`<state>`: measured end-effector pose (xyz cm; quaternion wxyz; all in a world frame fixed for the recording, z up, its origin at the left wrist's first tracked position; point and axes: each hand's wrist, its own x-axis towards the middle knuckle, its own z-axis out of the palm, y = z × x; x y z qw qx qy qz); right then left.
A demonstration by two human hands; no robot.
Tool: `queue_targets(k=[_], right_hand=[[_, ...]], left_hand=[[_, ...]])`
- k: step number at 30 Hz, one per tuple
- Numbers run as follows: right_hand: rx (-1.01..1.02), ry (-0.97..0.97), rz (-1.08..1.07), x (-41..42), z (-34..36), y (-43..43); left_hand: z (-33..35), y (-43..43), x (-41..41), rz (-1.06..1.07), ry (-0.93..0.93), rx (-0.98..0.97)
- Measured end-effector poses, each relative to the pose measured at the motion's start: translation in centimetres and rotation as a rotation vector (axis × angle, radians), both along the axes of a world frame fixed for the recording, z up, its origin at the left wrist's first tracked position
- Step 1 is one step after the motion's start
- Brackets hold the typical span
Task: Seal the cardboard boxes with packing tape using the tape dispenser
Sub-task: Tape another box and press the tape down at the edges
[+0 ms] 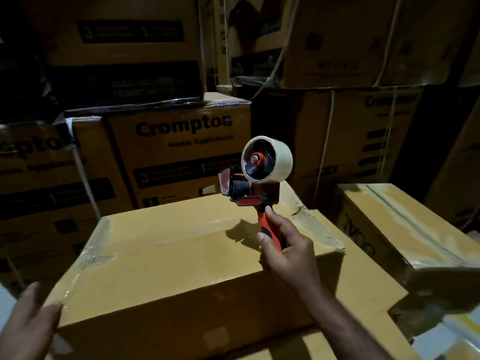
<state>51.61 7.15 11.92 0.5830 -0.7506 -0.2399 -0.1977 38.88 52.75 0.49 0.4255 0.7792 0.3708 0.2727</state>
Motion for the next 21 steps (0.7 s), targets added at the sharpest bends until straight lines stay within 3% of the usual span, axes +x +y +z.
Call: queue_targets(k=[2,4,6,9,12,21], right_hand=[[0.011,0.022,-0.01,0.6,-0.1,-2.1],[0.003,0.024,-0.01,1.0,0.0,-4.2],[-0.012,0.011,-0.011,1.4,0.0,-6.2],[-0.047,-0.006,-0.009,2.1,0.1,-8.8],[-0.095,-0.053,-0.008,2.2,0.1,-11.1],[-0.106,-0.093,-0.077,2.8,0.0,-15.2]], left_hand=[[-0.6,0.0,3.3,0.026,0.059,0.152],[5.2,-6.1,5.9,0.049,0.054,0.133],[11.3,-16.5,8.1,-0.169,-0.024,0.11],[18.2,-30.7,11.0,-0.548,-0.129,-0.37],[20.3,-35.8,14.7,-0.727,-0.081,-0.727],[20.8,-38.9,21.1,-0.861,0.102,-0.98]])
